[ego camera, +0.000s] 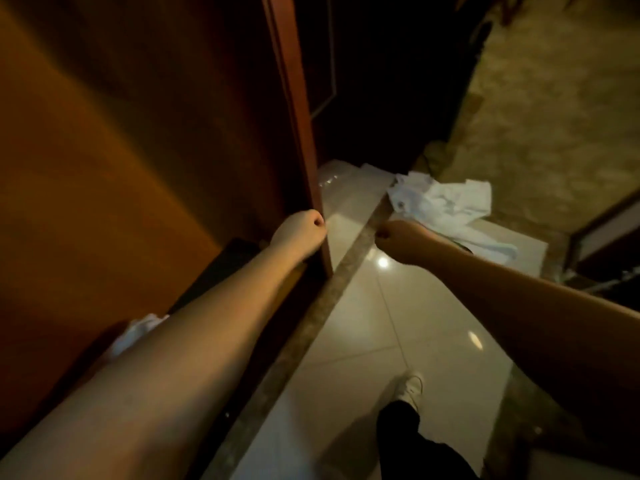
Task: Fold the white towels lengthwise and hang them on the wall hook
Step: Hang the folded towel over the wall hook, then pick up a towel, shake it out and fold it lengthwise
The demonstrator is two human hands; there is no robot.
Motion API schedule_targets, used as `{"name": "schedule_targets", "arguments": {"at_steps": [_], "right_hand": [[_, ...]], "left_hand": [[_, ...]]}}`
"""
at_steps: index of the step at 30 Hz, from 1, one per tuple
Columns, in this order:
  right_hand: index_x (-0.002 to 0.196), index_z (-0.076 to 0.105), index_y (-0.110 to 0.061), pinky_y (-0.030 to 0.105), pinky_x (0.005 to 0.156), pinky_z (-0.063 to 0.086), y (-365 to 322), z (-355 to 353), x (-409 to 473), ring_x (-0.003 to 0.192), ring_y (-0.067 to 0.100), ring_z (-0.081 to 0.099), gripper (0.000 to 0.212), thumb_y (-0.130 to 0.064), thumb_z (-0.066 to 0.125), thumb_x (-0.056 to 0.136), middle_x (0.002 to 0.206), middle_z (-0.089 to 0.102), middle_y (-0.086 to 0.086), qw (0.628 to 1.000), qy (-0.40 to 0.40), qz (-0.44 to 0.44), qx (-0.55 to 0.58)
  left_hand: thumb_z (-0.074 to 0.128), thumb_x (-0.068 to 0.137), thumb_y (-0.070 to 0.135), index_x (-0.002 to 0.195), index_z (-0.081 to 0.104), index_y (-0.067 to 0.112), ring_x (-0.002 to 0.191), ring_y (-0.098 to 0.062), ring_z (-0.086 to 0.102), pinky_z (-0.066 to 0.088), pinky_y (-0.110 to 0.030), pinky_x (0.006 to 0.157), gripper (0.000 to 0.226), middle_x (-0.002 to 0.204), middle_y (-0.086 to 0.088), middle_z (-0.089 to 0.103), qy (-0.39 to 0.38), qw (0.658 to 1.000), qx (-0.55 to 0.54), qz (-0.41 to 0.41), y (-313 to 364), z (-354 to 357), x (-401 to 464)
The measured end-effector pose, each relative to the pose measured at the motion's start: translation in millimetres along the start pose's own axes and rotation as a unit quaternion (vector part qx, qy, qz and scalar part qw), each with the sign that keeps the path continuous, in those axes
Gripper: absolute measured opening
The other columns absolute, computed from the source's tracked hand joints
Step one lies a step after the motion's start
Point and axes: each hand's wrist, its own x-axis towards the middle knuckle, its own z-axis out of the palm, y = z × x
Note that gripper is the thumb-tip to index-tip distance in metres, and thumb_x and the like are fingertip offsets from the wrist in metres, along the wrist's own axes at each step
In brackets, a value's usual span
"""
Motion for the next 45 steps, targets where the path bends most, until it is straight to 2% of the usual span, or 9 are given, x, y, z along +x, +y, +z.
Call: {"name": "schedule_targets", "arguments": {"at_steps": [4, 9, 12, 15, 22, 26, 32, 39, 45], "right_hand": [[0.139, 0.056, -0.02, 0.035, 0.094, 0.045, 98, 38, 15, 0.125, 0.028, 0.056, 0.041, -0.032, 0.048, 0.101, 0.141, 0.057, 0.007, 0.994, -0.026, 0.1, 0.016], [0.145, 0.049, -0.019, 0.039, 0.099, 0.046, 212, 58, 52, 0.125, 0.03, 0.055, 0.047, -0.031, 0.048, 0.1, 0.146, 0.052, 0.007, 0.981, -0.049, 0.184, 0.036], [0.148, 0.045, -0.019, 0.04, 0.102, 0.042, 275, 65, 77, 0.129, 0.031, 0.051, 0.051, -0.03, 0.048, 0.099, 0.149, 0.049, 0.008, 0.975, -0.067, 0.208, 0.028], [0.151, 0.041, -0.019, 0.041, 0.107, 0.038, 333, 74, 102, 0.134, 0.031, 0.047, 0.055, -0.029, 0.048, 0.098, 0.153, 0.045, 0.008, 0.969, -0.083, 0.231, 0.021], [0.152, 0.039, -0.019, 0.042, 0.109, 0.036, 437, 106, 172, 0.137, 0.029, 0.044, 0.056, -0.03, 0.048, 0.098, 0.156, 0.041, 0.006, 0.957, -0.099, 0.27, 0.033], [0.151, 0.04, -0.018, 0.041, 0.108, 0.039, 484, 122, 221, 0.136, 0.03, 0.044, 0.054, -0.028, 0.048, 0.099, 0.155, 0.04, 0.006, 0.951, -0.111, 0.286, 0.048], [0.15, 0.041, -0.017, 0.039, 0.109, 0.037, 558, 145, 293, 0.137, 0.03, 0.042, 0.052, -0.029, 0.048, 0.1, 0.154, 0.039, 0.007, 0.921, -0.142, 0.356, 0.067], [0.146, 0.047, -0.017, 0.038, 0.104, 0.04, 647, 171, 381, 0.132, 0.03, 0.045, 0.049, -0.027, 0.049, 0.098, 0.148, 0.045, 0.009, 0.902, -0.131, 0.406, 0.076], [0.138, 0.055, -0.015, 0.04, 0.098, 0.043, 720, 209, 457, 0.123, 0.032, 0.049, 0.041, -0.023, 0.05, 0.099, 0.138, 0.051, 0.011, 0.909, -0.126, 0.393, 0.065]], "left_hand": [[0.05, 0.096, 0.027, 0.104, 0.066, 0.016, 0.096, -0.031, 0.063, 0.049, -0.035, 0.075, 0.022, 0.105, -0.008, 0.067, -0.062, 0.998, 0.019, 0.001, 26, 92, 61], [0.049, 0.095, 0.027, 0.116, 0.064, 0.019, 0.109, -0.034, 0.06, 0.05, -0.036, 0.086, 0.027, 0.122, -0.011, 0.065, -0.133, 0.99, 0.053, 0.0, 63, 192, 140], [0.048, 0.097, 0.025, 0.122, 0.062, 0.017, 0.113, -0.034, 0.058, 0.043, -0.031, 0.081, 0.03, 0.131, -0.012, 0.061, -0.168, 0.983, 0.078, -0.002, 83, 245, 186], [0.048, 0.099, 0.025, 0.128, 0.061, 0.016, 0.117, -0.033, 0.057, 0.041, -0.031, 0.084, 0.033, 0.137, -0.01, 0.057, -0.185, 0.977, 0.106, 0.014, 98, 292, 229], [0.047, 0.1, 0.024, 0.137, 0.055, 0.015, 0.121, -0.031, 0.055, 0.046, -0.036, 0.094, 0.039, 0.144, -0.006, 0.051, -0.215, 0.969, 0.116, 0.038, 121, 384, 334], [0.046, 0.099, 0.023, 0.135, 0.056, 0.014, 0.118, -0.029, 0.055, 0.04, -0.033, 0.086, 0.038, 0.139, -0.007, 0.053, -0.224, 0.962, 0.139, 0.068, 128, 426, 398], [0.045, 0.1, 0.024, 0.135, 0.054, 0.014, 0.119, -0.028, 0.054, 0.042, -0.036, 0.096, 0.038, 0.138, -0.007, 0.053, -0.264, 0.946, 0.148, 0.111, 144, 486, 514], [0.045, 0.1, 0.023, 0.135, 0.053, 0.014, 0.117, -0.03, 0.053, 0.041, -0.036, 0.093, 0.038, 0.138, -0.008, 0.051, -0.309, 0.923, 0.189, 0.133, 149, 568, 635], [0.048, 0.097, 0.02, 0.132, 0.055, 0.012, 0.119, -0.032, 0.051, 0.046, -0.041, 0.099, 0.037, 0.137, -0.01, 0.048, -0.35, 0.911, 0.192, 0.101, 141, 656, 721]]}}
